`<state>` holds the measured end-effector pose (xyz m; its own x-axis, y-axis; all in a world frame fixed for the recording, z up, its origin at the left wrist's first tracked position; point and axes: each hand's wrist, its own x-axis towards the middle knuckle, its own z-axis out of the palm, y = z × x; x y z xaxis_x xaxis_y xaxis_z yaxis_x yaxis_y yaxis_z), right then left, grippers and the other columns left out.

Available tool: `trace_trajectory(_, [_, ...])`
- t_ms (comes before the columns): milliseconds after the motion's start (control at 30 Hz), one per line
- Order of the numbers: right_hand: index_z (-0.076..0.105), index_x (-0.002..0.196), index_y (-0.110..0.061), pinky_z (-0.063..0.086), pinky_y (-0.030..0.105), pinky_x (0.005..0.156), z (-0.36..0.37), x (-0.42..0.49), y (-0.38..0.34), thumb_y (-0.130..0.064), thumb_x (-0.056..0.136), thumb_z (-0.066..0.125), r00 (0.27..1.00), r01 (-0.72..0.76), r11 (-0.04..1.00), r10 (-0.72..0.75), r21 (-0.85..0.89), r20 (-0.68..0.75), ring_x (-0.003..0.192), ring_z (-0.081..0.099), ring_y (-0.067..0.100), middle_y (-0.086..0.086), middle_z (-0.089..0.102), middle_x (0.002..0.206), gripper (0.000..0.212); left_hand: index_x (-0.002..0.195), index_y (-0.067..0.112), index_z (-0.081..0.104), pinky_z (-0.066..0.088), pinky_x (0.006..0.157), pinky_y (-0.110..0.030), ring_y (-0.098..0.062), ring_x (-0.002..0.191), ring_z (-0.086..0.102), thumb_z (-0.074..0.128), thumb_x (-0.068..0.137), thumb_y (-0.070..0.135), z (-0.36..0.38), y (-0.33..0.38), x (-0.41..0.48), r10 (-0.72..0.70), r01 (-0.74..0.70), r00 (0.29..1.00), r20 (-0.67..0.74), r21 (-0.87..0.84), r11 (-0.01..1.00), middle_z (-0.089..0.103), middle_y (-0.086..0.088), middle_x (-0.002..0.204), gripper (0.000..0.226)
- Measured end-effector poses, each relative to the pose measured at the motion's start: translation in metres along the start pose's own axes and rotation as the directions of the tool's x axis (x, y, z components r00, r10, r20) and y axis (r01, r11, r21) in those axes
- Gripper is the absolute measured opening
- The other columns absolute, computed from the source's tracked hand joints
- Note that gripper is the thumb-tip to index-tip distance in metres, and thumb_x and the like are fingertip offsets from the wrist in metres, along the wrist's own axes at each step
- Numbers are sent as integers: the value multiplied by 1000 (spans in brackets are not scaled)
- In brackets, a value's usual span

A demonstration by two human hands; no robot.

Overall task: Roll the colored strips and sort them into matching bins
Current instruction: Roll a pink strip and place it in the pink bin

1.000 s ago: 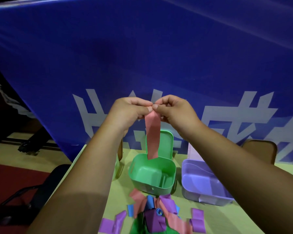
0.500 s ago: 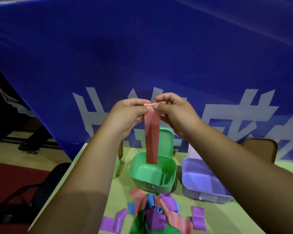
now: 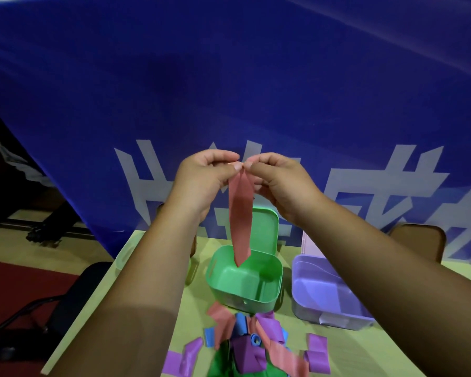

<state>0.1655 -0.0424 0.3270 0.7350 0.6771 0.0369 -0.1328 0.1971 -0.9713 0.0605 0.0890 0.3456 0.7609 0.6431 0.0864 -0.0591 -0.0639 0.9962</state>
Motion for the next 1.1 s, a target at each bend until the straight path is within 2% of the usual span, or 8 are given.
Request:
trace_trajectory(133, [73, 111, -5, 63, 39, 90, -4, 3, 2, -13, 102, 71, 999, 43, 996, -44, -79, -19, 90, 77, 24, 13, 80, 97, 12, 113, 11, 80, 65, 88, -29, -20, 94, 80, 83, 92, 3, -1, 1, 1, 4, -4, 1000, 29, 10, 1000, 80, 1, 89, 23])
trace_trajectory(267, [73, 106, -11, 58, 34, 81, -4, 9, 1, -7, 99, 74, 997, 76, 993, -79, -87, -25, 82, 74, 15, 1, 76, 85, 9, 119, 6, 76, 64, 98, -39, -32, 108, 79, 81, 93, 3, -2, -1, 2, -24, 27, 998, 59, -46, 999, 81, -17, 108, 26])
trace_trajectory(400, [73, 104, -16, 56, 32, 79, -6, 13, 4, -5, 97, 76, 994, 103, 989, -106, -107, -15, 85, 73, 17, -1, 71, 84, 14, 117, 3, 75, 64, 100, -46, -37, 107, 79, 80, 96, 7, -1, -5, 1, -44, 48, 997, 58, -66, 997, 81, -20, 107, 22])
trace_trajectory(633, [74, 110, -13, 58, 44, 90, -9, 14, 8, -3, 95, 74, 997, 73, 994, -76, -79, -27, 92, 74, 24, 11, 76, 99, 17, 113, 8, 77, 64, 99, -47, -25, 96, 79, 82, 92, 0, 5, -8, 4, -14, 14, 1000, 3, -3, 1000, 79, -12, 98, 23])
trace_trajectory(733, [72, 111, -9, 58, 48, 96, -9, 13, 10, -11, 99, 73, 997, 68, 997, -68, -21, -20, 95, 75, 30, 20, 78, 105, 13, 114, 10, 78, 65, 96, -44, -23, 97, 80, 83, 91, 2, 3, -7, 5, 4, -4, 1000, 2, 8, 1000, 80, -9, 98, 25])
trace_trajectory(933, [73, 115, -10, 60, 33, 84, -12, 11, 12, -9, 100, 73, 994, 104, 993, -105, -60, -19, 92, 78, 22, 13, 78, 102, 15, 118, 12, 77, 64, 99, -44, -28, 105, 80, 84, 91, 3, -1, -7, 3, 9, -10, 999, 32, 33, 999, 82, -7, 103, 30])
trace_trajectory(1033, [73, 113, -13, 59, 32, 82, -13, 12, 12, -6, 98, 74, 994, 108, 993, -109, -50, -19, 86, 75, 18, 5, 72, 92, 16, 118, 9, 77, 62, 102, -48, -37, 110, 78, 83, 93, 7, 0, -9, 1, -14, 14, 998, 57, -4, 1000, 81, -14, 109, 26])
trace_trajectory(1100, [73, 113, -13, 60, 35, 85, -14, 11, 12, -5, 97, 74, 993, 116, 992, -117, -48, -13, 90, 75, 21, 7, 73, 95, 17, 118, 4, 76, 64, 100, -46, -37, 108, 79, 79, 96, 7, 2, -11, -1, -25, 27, 999, 48, -37, 999, 80, -20, 112, 22])
